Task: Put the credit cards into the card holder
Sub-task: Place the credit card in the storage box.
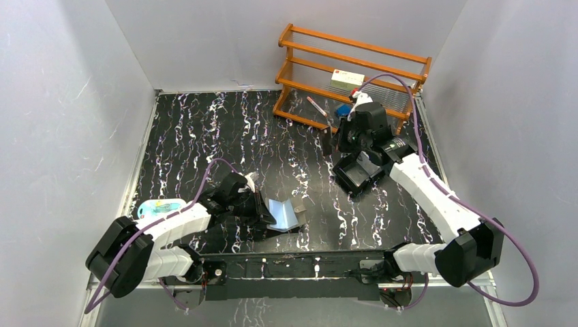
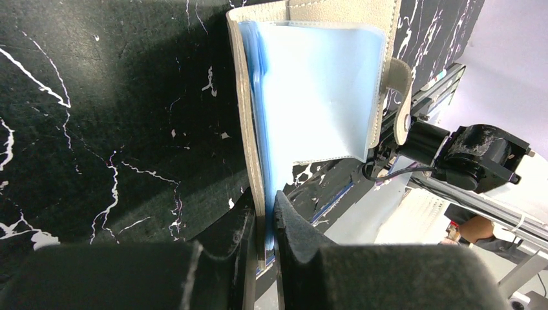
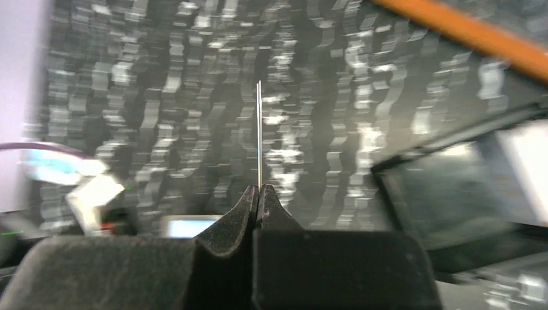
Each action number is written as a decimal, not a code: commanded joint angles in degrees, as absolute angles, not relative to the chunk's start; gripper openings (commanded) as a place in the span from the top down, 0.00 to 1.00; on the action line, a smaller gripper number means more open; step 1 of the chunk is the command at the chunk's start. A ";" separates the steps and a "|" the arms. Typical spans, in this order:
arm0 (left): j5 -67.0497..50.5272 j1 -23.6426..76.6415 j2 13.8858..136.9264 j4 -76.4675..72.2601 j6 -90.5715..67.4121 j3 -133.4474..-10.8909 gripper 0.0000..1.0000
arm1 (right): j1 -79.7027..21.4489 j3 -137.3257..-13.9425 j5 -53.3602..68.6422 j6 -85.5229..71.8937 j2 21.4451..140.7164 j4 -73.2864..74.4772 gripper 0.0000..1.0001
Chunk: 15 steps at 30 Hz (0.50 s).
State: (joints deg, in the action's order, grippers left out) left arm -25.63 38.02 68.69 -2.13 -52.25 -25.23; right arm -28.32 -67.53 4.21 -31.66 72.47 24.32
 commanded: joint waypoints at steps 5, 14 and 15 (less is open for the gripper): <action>-25.61 38.32 66.89 -0.97 -51.69 -27.53 0.90 | -27.05 -68.58 -22.28 6.16 77.34 37.96 1.00; -26.01 38.32 66.36 0.14 -51.00 -27.87 0.89 | -22.30 -65.84 -21.70 15.87 82.13 37.71 1.00; -25.98 38.32 66.36 0.25 -50.98 -27.97 0.90 | -22.05 -65.38 -21.85 16.24 82.59 36.99 1.00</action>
State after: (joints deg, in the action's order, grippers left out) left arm -25.08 38.02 68.12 -0.99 -51.83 -25.28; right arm -23.77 -66.39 -20.88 10.07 82.19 38.68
